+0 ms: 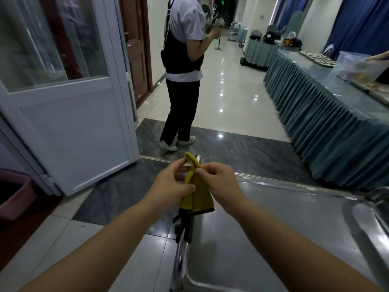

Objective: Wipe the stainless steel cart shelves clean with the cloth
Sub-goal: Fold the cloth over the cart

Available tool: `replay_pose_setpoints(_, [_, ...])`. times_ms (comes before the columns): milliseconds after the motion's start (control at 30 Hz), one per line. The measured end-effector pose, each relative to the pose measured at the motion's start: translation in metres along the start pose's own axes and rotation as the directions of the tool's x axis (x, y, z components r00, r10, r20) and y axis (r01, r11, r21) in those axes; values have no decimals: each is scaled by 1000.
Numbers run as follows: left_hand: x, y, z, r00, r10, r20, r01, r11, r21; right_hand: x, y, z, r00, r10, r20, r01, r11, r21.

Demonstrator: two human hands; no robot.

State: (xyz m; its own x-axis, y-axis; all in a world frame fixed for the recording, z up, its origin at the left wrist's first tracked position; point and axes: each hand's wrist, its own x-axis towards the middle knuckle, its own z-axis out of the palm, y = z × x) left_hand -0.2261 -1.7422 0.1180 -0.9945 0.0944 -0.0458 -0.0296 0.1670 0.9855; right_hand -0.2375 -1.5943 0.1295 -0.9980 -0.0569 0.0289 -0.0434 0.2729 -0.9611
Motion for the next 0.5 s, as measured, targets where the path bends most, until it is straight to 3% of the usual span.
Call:
replay_pose_setpoints(100, [14,-3,-3,998,20,-57,-16,998,65,14,8,-10,999,29,18,-26,992,-123])
replay_pose_setpoints(267, [48,15,-39,977,132,-167,-42,888,457,59,7,-48,993,-113,-40,85,899,-430])
replay_pose_setpoints(367, [66,29,-48,946,259,-195,-116,832,542,74,-3,-63,957,-289,-8,224,758,-613])
replay_pose_setpoints(500, [72,22,-46,926,343,-161,-188,786,589,64,8,-64,823,-568,32,383,512,-769])
